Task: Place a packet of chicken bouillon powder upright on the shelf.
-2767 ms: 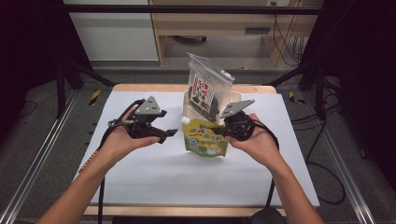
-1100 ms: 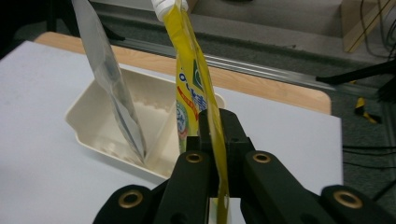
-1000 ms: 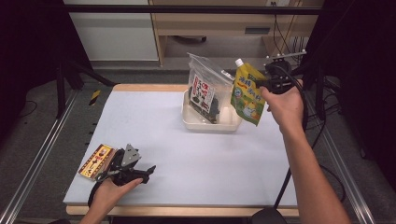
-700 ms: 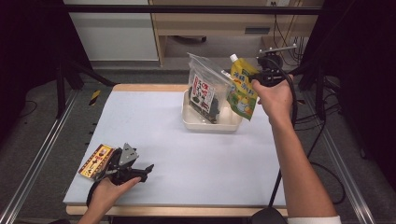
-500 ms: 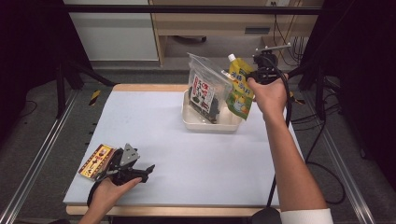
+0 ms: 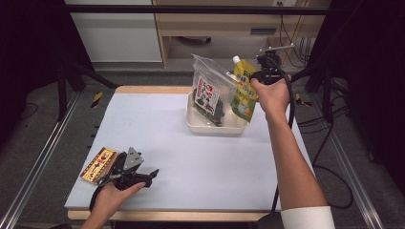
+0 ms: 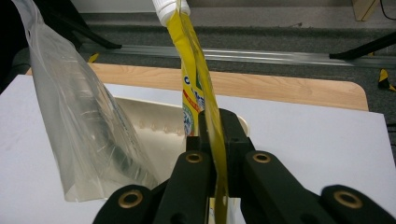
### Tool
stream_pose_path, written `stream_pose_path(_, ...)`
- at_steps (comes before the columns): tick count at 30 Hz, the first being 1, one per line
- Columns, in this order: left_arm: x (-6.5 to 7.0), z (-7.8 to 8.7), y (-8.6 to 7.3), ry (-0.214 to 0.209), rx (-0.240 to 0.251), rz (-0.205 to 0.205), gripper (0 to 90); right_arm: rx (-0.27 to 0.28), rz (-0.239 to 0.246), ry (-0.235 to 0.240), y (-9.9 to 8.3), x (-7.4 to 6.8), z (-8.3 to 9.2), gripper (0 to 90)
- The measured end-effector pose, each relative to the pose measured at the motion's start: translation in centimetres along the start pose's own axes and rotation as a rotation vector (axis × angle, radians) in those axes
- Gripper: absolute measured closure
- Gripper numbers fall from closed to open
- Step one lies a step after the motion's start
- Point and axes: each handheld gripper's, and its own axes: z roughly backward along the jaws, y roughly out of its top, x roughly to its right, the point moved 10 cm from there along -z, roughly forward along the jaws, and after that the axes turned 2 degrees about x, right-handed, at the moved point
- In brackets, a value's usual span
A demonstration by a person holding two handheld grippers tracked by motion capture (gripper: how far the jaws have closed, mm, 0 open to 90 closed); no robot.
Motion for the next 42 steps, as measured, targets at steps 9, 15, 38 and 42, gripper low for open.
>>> stream_pose_path(9,0.1,0.0,0.0,-0.002,0.0,-0.005,12.1,-0.008,0.003,-0.005,0.0,-0.5,-0.8,90.0)
stream_pose_path(15,0.2,-0.1,0.0,-0.007,-0.001,-0.006,12.1,-0.026,0.005,-0.008,-0.1,-0.9,-1.4,90.0)
stream_pose_path(38,0.5,-0.2,-0.1,-0.012,-0.01,-0.018,12.1,-0.028,-0.029,0.014,-0.2,-1.9,-3.3,90.0)
stream_pose_path(42,0.6,-0.3,-0.2,-0.018,-0.014,-0.014,12.1,-0.007,-0.052,0.024,-0.4,-2.0,-3.5,90.0)
